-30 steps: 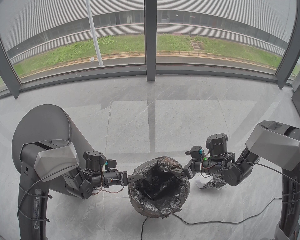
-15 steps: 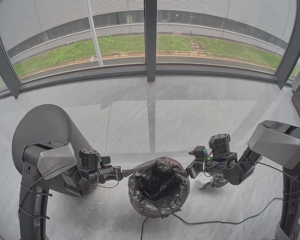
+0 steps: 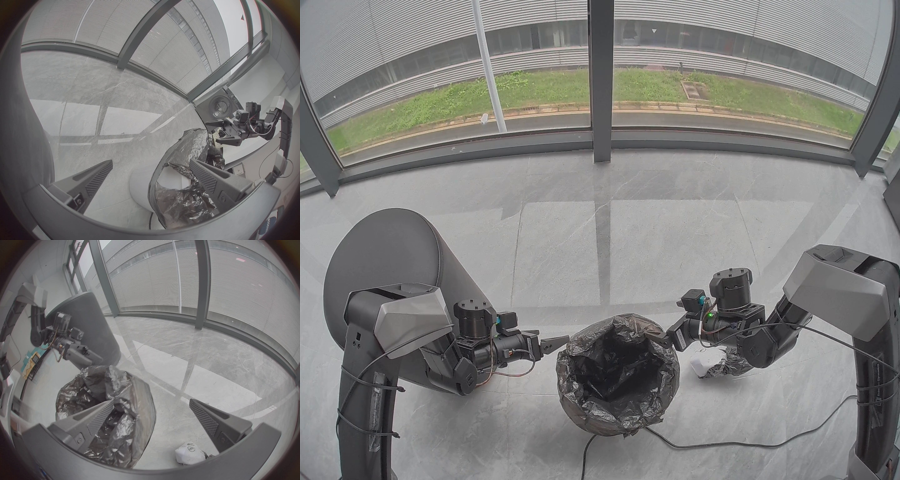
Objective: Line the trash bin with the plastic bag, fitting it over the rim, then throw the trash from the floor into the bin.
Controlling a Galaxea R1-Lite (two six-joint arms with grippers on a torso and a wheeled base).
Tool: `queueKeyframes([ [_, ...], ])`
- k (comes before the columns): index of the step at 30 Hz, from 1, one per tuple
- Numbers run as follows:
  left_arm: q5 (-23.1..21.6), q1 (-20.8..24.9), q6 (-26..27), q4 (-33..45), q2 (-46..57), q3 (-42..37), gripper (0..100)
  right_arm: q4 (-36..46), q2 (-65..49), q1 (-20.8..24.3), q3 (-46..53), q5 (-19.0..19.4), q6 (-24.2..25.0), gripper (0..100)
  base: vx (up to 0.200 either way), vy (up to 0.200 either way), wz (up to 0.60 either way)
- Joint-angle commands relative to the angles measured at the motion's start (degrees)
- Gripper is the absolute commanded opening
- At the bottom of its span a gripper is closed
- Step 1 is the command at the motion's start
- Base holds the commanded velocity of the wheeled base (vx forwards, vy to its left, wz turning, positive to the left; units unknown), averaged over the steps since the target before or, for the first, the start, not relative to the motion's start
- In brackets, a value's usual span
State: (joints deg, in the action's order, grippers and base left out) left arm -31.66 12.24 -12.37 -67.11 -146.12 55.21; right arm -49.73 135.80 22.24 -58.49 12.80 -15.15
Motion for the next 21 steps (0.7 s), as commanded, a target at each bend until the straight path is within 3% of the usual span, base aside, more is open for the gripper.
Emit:
queueKeyframes([
  [1,0.0,-0.4,0.0,-0.7,-0.4,-1.0,100,-0.1,2.1,-0.3,-2.4,-0.9,1.0,100,0.000,0.000,0.00],
  [21,-0.2,-2.1,-0.4,-13.0,7.8,-14.5,100,-0.6,5.2,-2.8,-6.8,-3.4,3.1,100,0.000,0.000,0.00],
])
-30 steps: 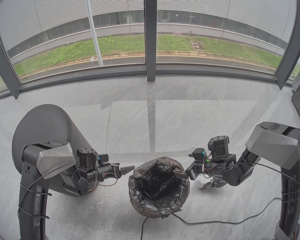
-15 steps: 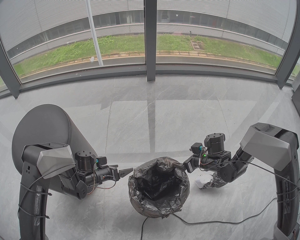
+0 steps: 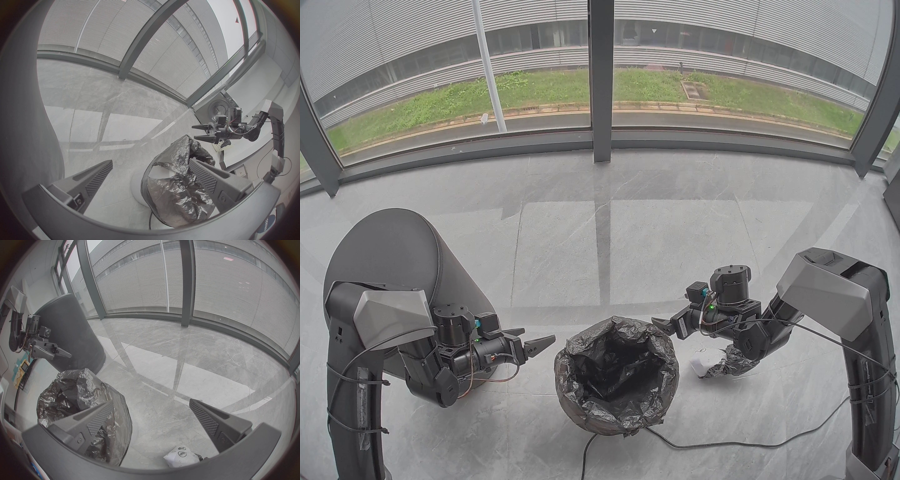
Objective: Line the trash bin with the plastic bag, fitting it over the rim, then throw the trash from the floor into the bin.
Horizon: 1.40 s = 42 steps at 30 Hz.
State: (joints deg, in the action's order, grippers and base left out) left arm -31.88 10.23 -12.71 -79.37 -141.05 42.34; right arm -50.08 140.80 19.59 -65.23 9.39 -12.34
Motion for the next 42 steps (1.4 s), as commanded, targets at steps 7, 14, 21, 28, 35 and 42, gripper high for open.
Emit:
queueKeyframes([
  [7,-0.1,0.4,-0.8,-1.9,7.0,-5.5,100,-0.8,-4.6,-1.2,5.3,1.7,0.2,100,0.000,0.000,0.00],
  [14,1.0,1.8,-8.3,-9.1,9.8,-13.9,100,-0.2,-4.2,-12.9,8.1,1.6,-5.0,100,0.000,0.000,0.00],
  [21,1.0,2.8,-8.7,-9.1,12.3,-17.6,100,0.5,-3.9,-16.4,8.4,1.6,-7.4,100,-0.143,0.000,0.00],
  [28,1.1,4.1,-8.7,-9.1,12.5,-17.6,100,0.5,-3.7,-16.2,9.9,1.6,-7.3,100,-0.200,0.000,0.00],
  [35,1.5,5.0,-8.6,-9.1,12.8,-17.1,100,1.4,-3.6,-17.0,9.5,1.7,-7.4,100,-0.171,0.000,0.00],
  [42,1.6,5.2,-8.1,-9.1,12.5,-16.8,100,15.1,-4.0,-19.9,-4.7,1.7,-15.7,100,0.000,0.000,0.00],
])
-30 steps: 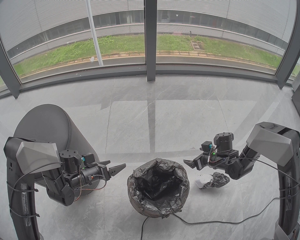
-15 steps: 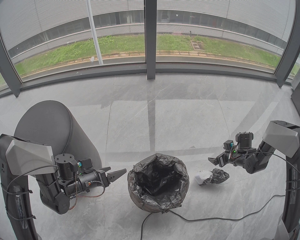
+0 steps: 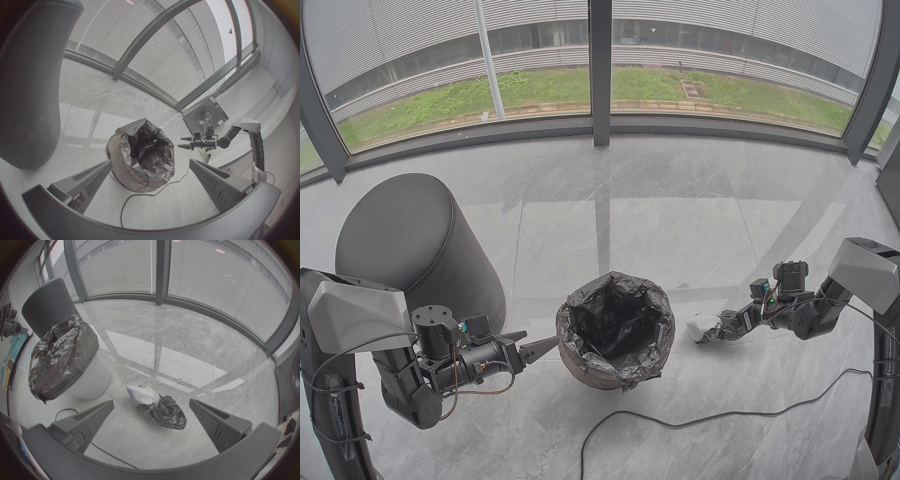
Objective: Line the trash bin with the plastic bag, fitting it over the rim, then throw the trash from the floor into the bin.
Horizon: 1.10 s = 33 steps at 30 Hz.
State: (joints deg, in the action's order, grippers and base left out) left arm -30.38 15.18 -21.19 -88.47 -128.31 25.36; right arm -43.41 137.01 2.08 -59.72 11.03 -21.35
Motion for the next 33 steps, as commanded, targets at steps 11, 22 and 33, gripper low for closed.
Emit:
queueKeyframes([
  [11,1.4,0.7,0.4,0.0,-0.5,-0.4,100,30.4,10.4,-3.6,-34.6,2.1,-23.5,100,0.000,0.000,0.00],
  [22,4.8,0.7,0.3,0.0,0.1,-0.6,100,33.6,26.6,-0.9,-51.9,3.7,-30.2,100,0.000,0.000,0.00],
  [33,6.4,0.0,-0.1,0.0,2.8,-3.2,100,35.7,35.1,-0.9,-54.9,4.2,-31.7,100,0.000,0.000,0.00],
])
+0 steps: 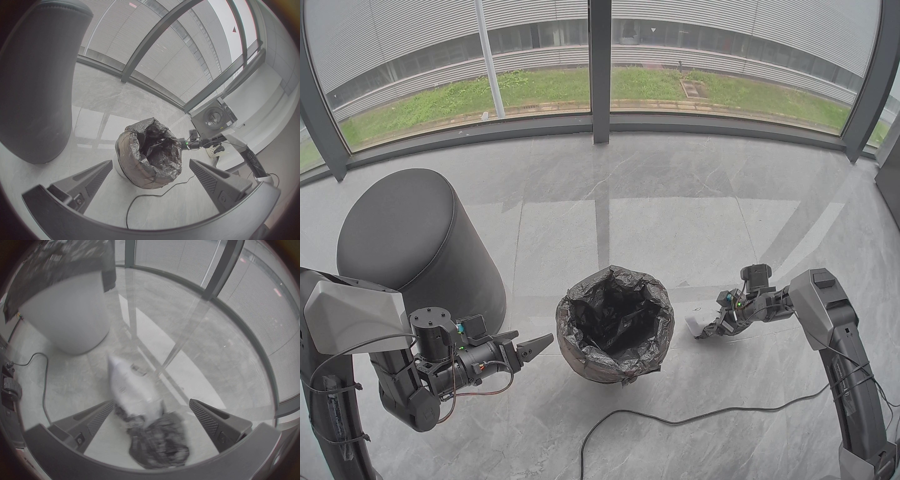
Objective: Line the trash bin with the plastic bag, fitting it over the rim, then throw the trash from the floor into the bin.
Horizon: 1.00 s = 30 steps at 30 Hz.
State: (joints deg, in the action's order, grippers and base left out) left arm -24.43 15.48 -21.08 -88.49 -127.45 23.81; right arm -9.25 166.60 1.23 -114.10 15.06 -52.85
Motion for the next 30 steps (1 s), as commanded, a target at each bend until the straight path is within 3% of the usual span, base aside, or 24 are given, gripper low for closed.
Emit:
queueKeyframes([
  [1,0.4,-0.4,-0.2,0.0,2.2,-2.0,100,3.3,5.8,0.0,-0.5,0.1,-0.3,100,0.000,0.000,0.00],
  [4,0.5,-0.5,-0.2,0.0,2.7,-2.6,100,4.0,8.0,0.1,-0.5,0.1,-0.5,100,0.000,0.000,0.00],
  [12,2.5,-0.5,-0.3,0.0,5.2,-4.5,100,-6.0,11.0,-0.3,-0.5,-3.1,0.3,100,0.000,0.000,0.00],
  [15,2.5,-0.1,-0.3,0.0,6.0,-5.3,100,-12.2,11.0,-2.3,-0.5,-3.1,0.6,100,0.000,0.000,0.00],
  [20,3.2,0.5,-0.3,0.0,7.3,-5.6,100,-12.8,11.0,-4.1,-0.5,-3.0,1.8,100,0.000,0.000,0.00],
  [21,3.2,0.5,-0.3,0.0,7.8,-5.4,100,-12.8,11.0,-4.3,-0.5,-2.9,2.1,0,0.000,0.000,0.00],
  [28,3.2,-0.4,-0.4,0.0,11.3,-5.0,100,-12.4,11.0,-4.3,-0.5,-2.2,4.1,0,0.000,0.000,0.00],
  [30,3.2,-0.5,-0.4,0.0,13.1,-6.3,100,-11.7,11.0,-4.3,-0.5,-2.0,6.7,0,0.000,0.000,0.00],
])
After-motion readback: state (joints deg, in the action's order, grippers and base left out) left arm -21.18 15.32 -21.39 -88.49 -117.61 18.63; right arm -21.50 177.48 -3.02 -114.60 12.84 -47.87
